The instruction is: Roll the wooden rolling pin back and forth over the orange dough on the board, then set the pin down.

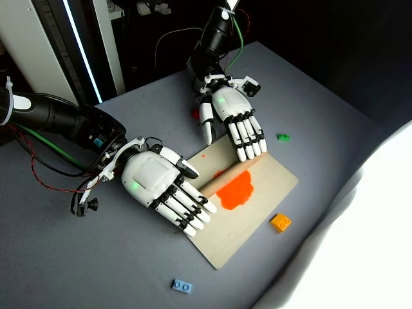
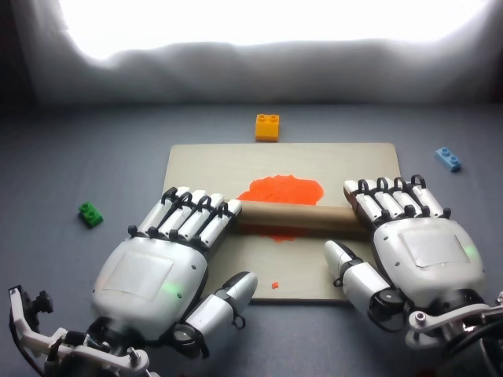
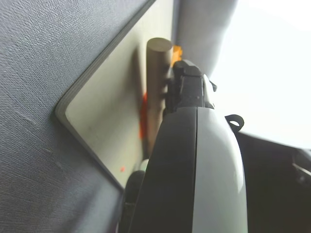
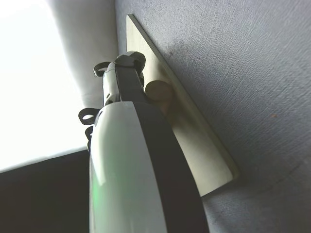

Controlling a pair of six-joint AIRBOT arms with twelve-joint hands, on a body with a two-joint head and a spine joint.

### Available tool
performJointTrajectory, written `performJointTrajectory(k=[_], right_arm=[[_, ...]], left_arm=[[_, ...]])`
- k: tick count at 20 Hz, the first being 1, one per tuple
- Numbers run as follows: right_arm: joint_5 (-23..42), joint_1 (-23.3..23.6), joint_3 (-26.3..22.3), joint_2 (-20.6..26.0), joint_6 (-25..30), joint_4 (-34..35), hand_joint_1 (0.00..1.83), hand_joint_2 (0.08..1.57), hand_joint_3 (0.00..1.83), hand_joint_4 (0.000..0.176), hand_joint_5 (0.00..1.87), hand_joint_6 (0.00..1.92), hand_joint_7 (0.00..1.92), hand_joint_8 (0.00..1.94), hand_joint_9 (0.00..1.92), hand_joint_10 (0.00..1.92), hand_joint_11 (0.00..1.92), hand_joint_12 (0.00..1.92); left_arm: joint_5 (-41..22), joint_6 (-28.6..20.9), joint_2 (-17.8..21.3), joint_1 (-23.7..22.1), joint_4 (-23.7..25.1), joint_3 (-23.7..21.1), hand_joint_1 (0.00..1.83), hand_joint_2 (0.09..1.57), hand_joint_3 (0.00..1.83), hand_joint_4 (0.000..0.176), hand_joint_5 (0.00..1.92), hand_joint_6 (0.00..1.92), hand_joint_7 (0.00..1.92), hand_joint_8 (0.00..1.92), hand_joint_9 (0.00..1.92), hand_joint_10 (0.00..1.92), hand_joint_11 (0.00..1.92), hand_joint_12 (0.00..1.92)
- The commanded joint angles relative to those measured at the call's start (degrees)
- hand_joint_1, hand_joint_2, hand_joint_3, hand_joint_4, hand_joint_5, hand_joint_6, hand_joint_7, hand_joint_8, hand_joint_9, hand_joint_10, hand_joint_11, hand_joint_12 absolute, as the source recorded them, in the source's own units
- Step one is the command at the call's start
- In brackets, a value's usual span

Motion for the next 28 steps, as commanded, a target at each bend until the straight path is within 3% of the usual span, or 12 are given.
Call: performJointTrajectory(k=[1, 6, 8, 19, 28], right_arm=[[0.37, -0.80, -0.35, -0.15, -0.31, -0.67, 0.00, 1.37, 0.00, 0.000, 0.24, 0.00, 0.29, 0.00, 0.22, 0.00, 0.00, 0.49], [1.13, -0.81, -0.60, -0.17, -0.30, -1.19, 0.00, 1.37, 0.00, 0.000, 0.22, 0.00, 0.28, 0.00, 0.21, 0.00, 0.00, 0.41], [1.32, -0.79, -0.60, -0.18, -0.30, -1.21, 0.00, 1.37, 0.00, 0.000, 0.24, 0.01, 0.30, 0.01, 0.24, 0.01, 0.00, 0.50], [2.61, -0.57, -0.60, -0.23, -0.03, -1.85, 0.00, 1.37, 0.00, 0.000, 0.25, 0.01, 0.32, 0.00, 0.23, 0.01, 0.00, 0.53], [4.25, -0.34, -0.68, -0.23, 0.26, -3.04, 0.00, 1.37, 0.00, 0.000, 0.24, 0.00, 0.30, 0.00, 0.22, 0.00, 0.00, 0.50]], left_arm=[[-3.75, 0.19, 0.42, 0.44, 2.67, -0.35, 0.00, 1.48, 0.00, 0.000, 0.17, 0.00, 0.25, 0.00, 0.19, 0.00, 0.00, 0.28], [-3.75, 0.25, 1.16, 0.70, 2.66, -1.45, 0.00, 1.47, 0.00, 0.000, 0.18, 0.00, 0.27, 0.00, 0.20, 0.00, 0.00, 0.32], [-3.75, 0.25, 1.45, 0.70, 2.66, -1.86, 0.00, 1.47, 0.00, 0.000, 0.18, 0.00, 0.27, 0.00, 0.20, 0.00, 0.00, 0.33], [-3.76, 0.19, 2.80, 1.24, 2.64, -4.28, 0.00, 1.48, 0.00, 0.000, 0.17, 0.00, 0.25, 0.00, 0.19, 0.00, 0.00, 0.30], [-2.79, 0.28, 3.24, -2.09, 2.67, -2.64, 0.00, 1.48, 0.00, 0.000, 0.18, 0.00, 0.26, 0.00, 0.19, 0.00, 0.00, 0.30]])
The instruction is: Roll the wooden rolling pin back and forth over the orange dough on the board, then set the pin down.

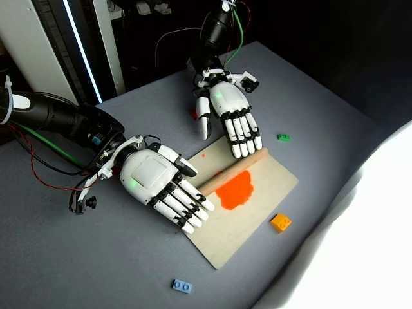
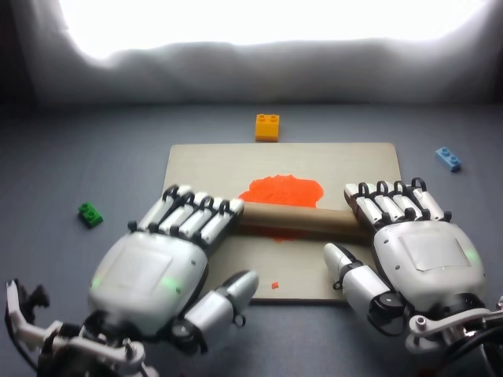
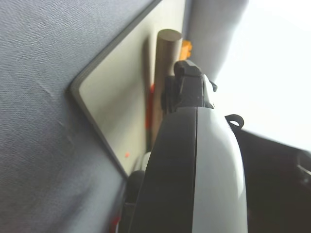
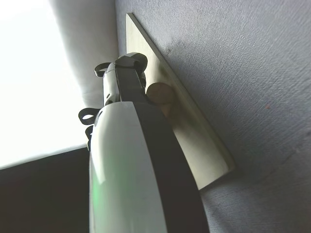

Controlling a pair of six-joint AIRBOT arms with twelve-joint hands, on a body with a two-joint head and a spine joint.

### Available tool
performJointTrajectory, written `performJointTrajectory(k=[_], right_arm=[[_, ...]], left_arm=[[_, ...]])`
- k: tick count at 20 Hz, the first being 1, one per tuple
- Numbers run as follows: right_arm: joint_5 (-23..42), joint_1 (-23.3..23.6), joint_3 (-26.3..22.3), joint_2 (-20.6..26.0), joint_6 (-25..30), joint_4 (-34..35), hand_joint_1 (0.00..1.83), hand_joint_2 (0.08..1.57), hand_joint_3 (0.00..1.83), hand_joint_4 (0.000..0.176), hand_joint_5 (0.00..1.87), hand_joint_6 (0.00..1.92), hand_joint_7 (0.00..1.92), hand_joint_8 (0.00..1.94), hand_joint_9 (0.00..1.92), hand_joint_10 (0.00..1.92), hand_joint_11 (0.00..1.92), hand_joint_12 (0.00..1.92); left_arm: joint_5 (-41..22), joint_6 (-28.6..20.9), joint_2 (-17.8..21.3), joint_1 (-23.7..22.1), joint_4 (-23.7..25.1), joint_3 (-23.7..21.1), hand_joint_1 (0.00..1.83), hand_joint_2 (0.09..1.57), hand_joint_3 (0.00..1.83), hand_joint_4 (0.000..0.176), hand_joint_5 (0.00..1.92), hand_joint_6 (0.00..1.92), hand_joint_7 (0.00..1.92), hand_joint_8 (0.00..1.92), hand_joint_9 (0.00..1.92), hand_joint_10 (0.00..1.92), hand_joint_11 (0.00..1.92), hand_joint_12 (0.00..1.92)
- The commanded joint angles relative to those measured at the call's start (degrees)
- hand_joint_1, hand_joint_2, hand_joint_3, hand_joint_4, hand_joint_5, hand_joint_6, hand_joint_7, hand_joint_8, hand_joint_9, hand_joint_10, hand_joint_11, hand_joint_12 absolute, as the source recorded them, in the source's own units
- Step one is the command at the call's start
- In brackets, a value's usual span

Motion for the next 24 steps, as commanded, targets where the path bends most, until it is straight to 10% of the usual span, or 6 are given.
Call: performJointTrajectory(k=[1, 14, 24], right_arm=[[2.94, -0.12, -0.18, -0.17, 0.21, -2.95, 0.00, 1.37, 0.00, 0.000, 0.24, 0.00, 0.30, 0.01, 0.22, 0.00, 0.00, 0.49], [4.02, 0.54, -0.54, -0.19, 0.50, -4.01, 0.00, 1.37, 0.00, 0.000, 0.24, 0.00, 0.30, 0.00, 0.23, 0.00, 0.00, 0.54], [4.42, -0.15, -1.90, 0.04, 0.47, -5.50, 0.00, 1.37, 0.00, 0.000, 0.24, 0.00, 0.31, 0.00, 0.23, 0.01, 0.00, 0.57]], left_arm=[[-5.46, 0.21, -0.04, -1.03, 3.06, 0.72, 0.00, 1.48, 0.00, 0.000, 0.18, 0.00, 0.26, 0.00, 0.19, 0.00, 0.00, 0.31], [-0.38, 2.47, -6.74, -5.86, 0.87, 14.13, 0.00, 1.48, 0.00, 0.000, 0.17, 0.01, 0.24, 0.00, 0.18, 0.00, 0.00, 0.26], [-1.71, -0.19, -6.03, -3.60, -0.08, 11.71, 0.00, 1.48, 0.00, 0.000, 0.17, 0.00, 0.24, 0.00, 0.18, 0.00, 0.00, 0.29]])
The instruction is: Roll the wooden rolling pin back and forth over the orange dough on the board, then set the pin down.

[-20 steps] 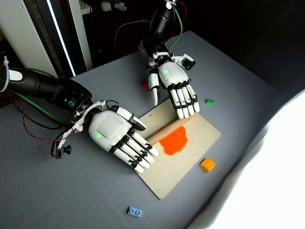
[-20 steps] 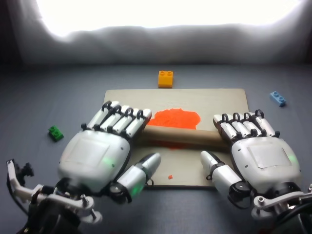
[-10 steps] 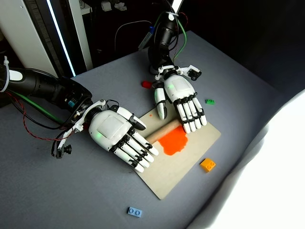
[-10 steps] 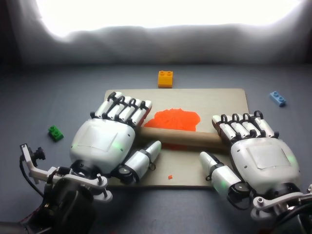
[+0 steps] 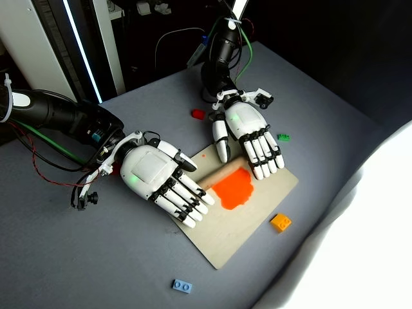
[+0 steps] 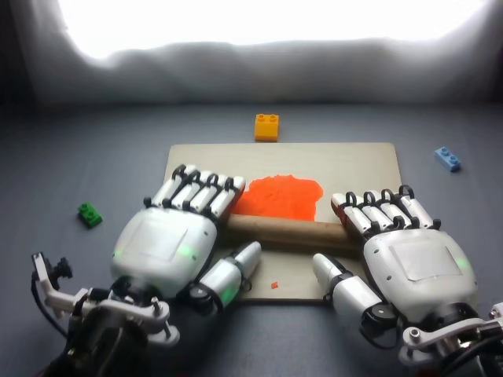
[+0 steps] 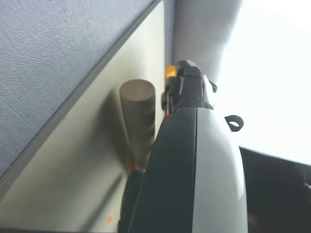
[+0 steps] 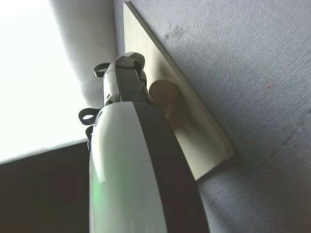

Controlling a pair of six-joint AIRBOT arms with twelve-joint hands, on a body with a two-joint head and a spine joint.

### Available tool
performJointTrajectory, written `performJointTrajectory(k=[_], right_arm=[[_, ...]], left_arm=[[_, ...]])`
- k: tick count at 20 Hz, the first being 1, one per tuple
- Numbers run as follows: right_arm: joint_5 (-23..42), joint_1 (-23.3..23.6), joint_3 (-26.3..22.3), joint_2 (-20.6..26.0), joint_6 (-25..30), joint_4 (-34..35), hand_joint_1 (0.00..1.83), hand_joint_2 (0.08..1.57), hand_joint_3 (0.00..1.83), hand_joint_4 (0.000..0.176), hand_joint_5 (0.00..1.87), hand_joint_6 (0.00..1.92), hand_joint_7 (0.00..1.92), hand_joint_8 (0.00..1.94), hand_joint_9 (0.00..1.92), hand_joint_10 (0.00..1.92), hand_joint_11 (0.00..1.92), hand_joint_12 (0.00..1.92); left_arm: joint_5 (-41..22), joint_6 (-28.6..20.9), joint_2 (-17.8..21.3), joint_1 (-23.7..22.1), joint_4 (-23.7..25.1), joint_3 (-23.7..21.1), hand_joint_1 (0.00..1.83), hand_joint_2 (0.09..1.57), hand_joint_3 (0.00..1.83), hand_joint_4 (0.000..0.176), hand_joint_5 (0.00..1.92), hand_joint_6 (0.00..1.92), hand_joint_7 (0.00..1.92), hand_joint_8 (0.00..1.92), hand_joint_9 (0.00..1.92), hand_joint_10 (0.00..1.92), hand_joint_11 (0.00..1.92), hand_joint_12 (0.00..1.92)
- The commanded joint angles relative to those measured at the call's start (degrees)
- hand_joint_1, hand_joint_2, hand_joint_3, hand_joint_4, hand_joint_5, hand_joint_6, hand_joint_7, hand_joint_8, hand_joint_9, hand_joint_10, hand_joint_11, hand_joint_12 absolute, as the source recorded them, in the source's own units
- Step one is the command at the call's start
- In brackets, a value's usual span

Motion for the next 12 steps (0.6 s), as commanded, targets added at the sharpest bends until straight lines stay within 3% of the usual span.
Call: performJointTrajectory(k=[1, 2, 7, 12], right_arm=[[4.50, -0.17, -0.23, 0.26, 0.16, -3.91, 0.00, 1.37, 0.00, 0.000, 0.24, 0.00, 0.30, 0.00, 0.23, 0.00, 0.00, 0.57], [4.54, -0.22, -0.40, 0.35, 0.15, -3.94, 0.00, 1.37, 0.00, 0.000, 0.26, 0.01, 0.33, 0.01, 0.25, 0.01, 0.00, 0.63], [4.61, -0.33, -0.59, 0.41, 0.12, -4.10, 0.00, 1.37, 0.00, 0.000, 0.24, 0.00, 0.31, 0.00, 0.23, 0.00, 0.00, 0.50], [4.76, -0.45, -0.68, 0.47, 0.10, -4.32, 0.00, 1.37, 0.00, 0.000, 0.25, 0.01, 0.32, 0.00, 0.24, 0.00, 0.00, 0.54]], left_arm=[[-6.52, -0.17, 0.63, 0.16, 2.54, -0.27, 0.00, 1.48, 0.00, 0.000, 0.17, 0.00, 0.25, 0.00, 0.18, 0.00, 0.00, 0.29], [-6.77, -0.21, 0.88, 0.75, 2.53, -0.94, 0.00, 1.48, 0.00, 0.000, 0.17, 0.00, 0.25, 0.00, 0.18, 0.00, 0.00, 0.31], [-7.64, -0.20, 1.47, 2.19, 2.50, -2.87, 0.00, 1.48, 0.00, 0.000, 0.17, 0.01, 0.25, 0.00, 0.18, 0.00, 0.00, 0.27], [-8.28, -0.11, 2.32, 3.17, 2.55, -5.03, 0.00, 1.48, 0.00, 0.000, 0.17, 0.00, 0.25, 0.00, 0.18, 0.00, 0.00, 0.30]])
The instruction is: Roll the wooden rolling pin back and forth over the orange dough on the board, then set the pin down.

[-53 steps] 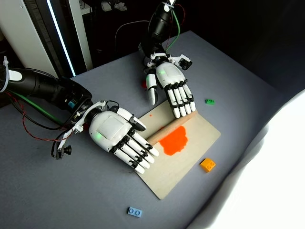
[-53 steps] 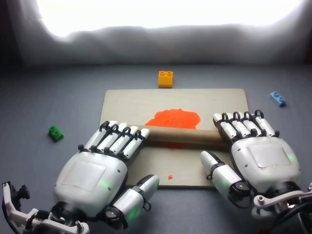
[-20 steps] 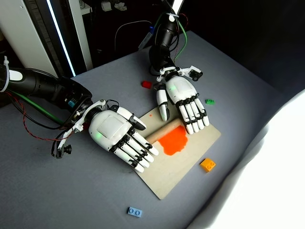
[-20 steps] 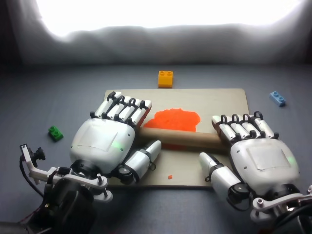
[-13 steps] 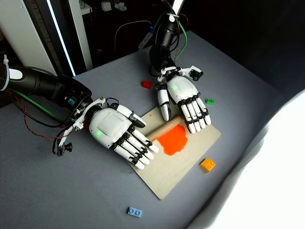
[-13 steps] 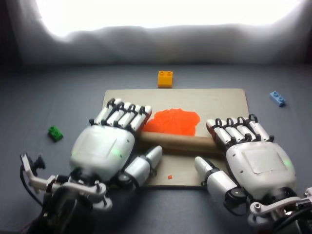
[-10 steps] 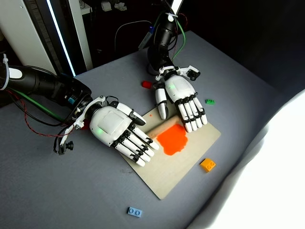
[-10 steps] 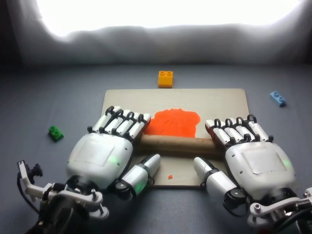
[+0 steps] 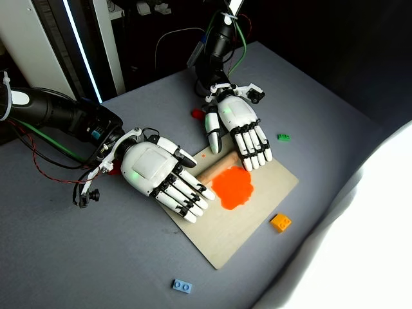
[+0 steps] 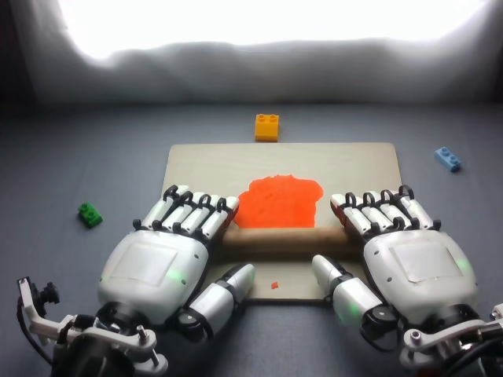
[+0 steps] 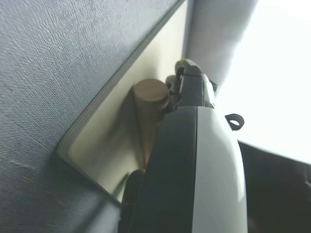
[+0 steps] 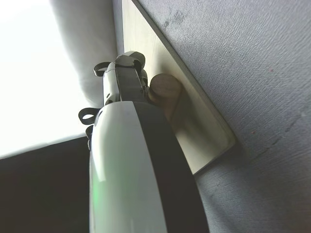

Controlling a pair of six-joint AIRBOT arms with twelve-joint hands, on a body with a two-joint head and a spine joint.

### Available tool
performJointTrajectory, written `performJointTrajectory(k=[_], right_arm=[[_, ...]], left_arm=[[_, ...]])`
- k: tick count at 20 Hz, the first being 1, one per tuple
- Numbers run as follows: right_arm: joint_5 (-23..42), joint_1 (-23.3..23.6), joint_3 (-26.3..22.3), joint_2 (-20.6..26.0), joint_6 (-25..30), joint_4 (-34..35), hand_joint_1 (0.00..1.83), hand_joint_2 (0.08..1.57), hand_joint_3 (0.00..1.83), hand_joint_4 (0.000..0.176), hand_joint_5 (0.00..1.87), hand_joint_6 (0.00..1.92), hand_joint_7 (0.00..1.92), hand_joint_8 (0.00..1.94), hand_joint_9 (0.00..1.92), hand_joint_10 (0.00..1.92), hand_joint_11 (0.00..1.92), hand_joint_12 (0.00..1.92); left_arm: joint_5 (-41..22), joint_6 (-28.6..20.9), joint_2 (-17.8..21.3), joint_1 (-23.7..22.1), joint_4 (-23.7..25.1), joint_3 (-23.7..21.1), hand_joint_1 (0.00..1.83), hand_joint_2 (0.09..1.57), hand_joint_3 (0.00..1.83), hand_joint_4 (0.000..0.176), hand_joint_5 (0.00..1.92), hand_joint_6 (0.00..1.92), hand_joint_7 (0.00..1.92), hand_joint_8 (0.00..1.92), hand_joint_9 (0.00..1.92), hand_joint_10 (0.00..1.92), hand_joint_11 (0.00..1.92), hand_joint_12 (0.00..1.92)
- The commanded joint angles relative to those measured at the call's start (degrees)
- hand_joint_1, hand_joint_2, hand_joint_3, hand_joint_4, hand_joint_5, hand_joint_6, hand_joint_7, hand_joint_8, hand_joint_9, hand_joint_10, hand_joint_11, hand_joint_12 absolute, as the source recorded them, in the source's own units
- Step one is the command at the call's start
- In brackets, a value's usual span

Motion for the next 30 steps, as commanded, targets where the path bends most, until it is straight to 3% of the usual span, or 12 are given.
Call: performJointTrajectory(k=[1, 9, 22, 25, 27, 30], right_arm=[[4.68, -0.24, -0.28, 0.32, 0.10, -3.95, 0.00, 1.37, 0.00, 0.000, 0.25, 0.00, 0.31, 0.00, 0.24, 0.00, 0.00, 0.54], [4.83, -0.73, -0.81, 0.62, 0.00, -4.63, 0.00, 1.37, 0.00, 0.000, 0.25, 0.01, 0.31, 0.00, 0.24, 0.00, 0.00, 0.52], [4.91, -1.15, -1.14, 0.84, -0.04, -5.41, 0.00, 1.37, 0.00, 0.000, 0.24, 0.00, 0.30, 0.00, 0.23, 0.00, 0.00, 0.51], [4.94, -1.15, -1.17, 0.84, -0.10, -5.42, 0.00, 1.37, 0.00, 0.000, 0.25, 0.01, 0.31, 0.00, 0.24, 0.00, 0.00, 0.59], [4.94, -1.15, -1.19, 0.83, -0.10, -5.43, 0.00, 1.37, 0.00, 0.000, 0.25, 0.01, 0.29, 0.00, 0.22, 0.01, 0.00, 0.50], [4.89, -1.13, -1.18, 0.83, -0.09, -5.43, 0.00, 1.39, 0.01, 0.000, 0.25, 0.00, 0.30, 0.01, 0.23, 0.01, 0.00, 0.52]], left_arm=[[-5.72, 0.02, 0.61, 0.37, 2.65, -0.63, 0.00, 1.48, 0.00, 0.000, 0.18, 0.00, 0.25, 0.00, 0.18, 0.00, 0.00, 0.32], [-5.98, 0.44, 2.10, 0.74, 2.96, -3.31, 0.00, 1.48, 0.00, 0.000, 0.16, 0.00, 0.23, 0.00, 0.17, 0.00, 0.00, 0.26], [-5.53, -0.15, 2.96, 0.03, 2.97, -3.66, 0.00, 1.47, 0.00, 0.000, 0.18, 0.01, 0.26, 0.01, 0.20, 0.01, 0.00, 0.28], [-5.12, -0.20, 3.20, -0.43, 2.96, -3.76, 0.00, 1.46, 0.00, 0.000, 0.17, 0.00, 0.24, 0.00, 0.20, 0.00, 0.00, 0.31], [-4.81, -0.25, 3.25, -0.70, 2.96, -3.68, 0.00, 1.46, 0.00, 0.000, 0.16, 0.00, 0.23, 0.00, 0.18, 0.00, 0.00, 0.26], [-4.47, -0.55, 3.57, -0.98, 2.96, -3.71, 0.00, 1.47, 0.00, 0.000, 0.15, 0.00, 0.23, 0.00, 0.17, 0.00, 0.00, 0.24]])
